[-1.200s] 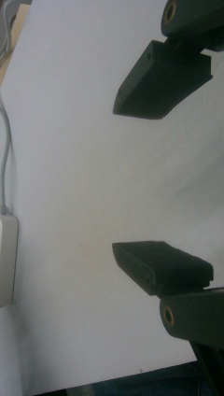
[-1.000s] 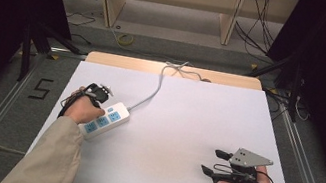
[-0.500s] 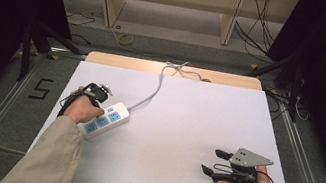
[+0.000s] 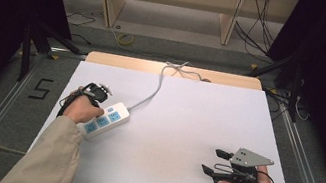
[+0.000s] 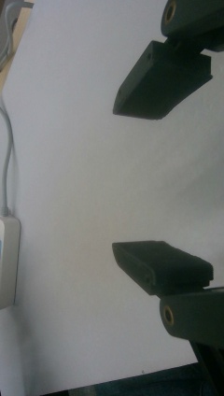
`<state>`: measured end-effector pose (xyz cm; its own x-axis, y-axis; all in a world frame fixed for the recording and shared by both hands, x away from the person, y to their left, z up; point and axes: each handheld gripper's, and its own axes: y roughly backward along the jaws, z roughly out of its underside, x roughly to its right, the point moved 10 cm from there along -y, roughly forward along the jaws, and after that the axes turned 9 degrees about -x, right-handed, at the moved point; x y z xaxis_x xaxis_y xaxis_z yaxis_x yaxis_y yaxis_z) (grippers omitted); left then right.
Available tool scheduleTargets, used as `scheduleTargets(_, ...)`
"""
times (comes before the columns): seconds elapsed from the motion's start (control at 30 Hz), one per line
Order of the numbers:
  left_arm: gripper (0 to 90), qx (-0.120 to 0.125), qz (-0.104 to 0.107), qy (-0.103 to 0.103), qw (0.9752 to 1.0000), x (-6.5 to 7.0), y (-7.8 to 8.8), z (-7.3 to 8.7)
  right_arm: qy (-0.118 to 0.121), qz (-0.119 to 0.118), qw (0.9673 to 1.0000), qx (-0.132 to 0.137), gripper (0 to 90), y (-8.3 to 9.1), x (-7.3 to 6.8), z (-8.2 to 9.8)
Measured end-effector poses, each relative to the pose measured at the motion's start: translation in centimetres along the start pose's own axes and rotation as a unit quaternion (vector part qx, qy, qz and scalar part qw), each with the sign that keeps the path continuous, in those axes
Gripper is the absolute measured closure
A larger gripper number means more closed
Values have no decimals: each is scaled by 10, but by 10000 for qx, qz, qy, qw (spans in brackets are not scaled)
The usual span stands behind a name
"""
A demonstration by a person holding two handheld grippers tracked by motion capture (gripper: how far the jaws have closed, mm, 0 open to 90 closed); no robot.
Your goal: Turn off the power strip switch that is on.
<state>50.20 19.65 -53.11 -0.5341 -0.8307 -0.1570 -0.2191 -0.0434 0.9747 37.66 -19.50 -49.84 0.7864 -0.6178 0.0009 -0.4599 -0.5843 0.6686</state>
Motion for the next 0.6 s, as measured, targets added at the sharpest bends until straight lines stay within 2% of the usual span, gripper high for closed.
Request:
scheduleTargets(0.2, 900, 58, 33, 62, 10000, 0, 2, 0, 3, -3, 10000, -5, 288, 0, 0, 0)
scheduleTargets(0.23, 900, 72, 119, 40, 9999, 1, 3, 0, 2, -2, 10000, -3, 288, 0, 0, 0)
scheduleTargets(0.3, 900, 90, 113, 41, 9999, 1, 4, 0, 1, -3, 10000, -2, 288, 1, 0, 0)
scheduleTargets(0.37, 900, 177, 215, 79, 9996, 3, 5, -2, 11, -3, 10000, -1, 288, 1, 0, 0)
scheduleTargets(0.6, 900, 451, 150, 165, 9987, 0, 12, -6, -9, -1, 10000, 12, 288, 1, 0, 0)
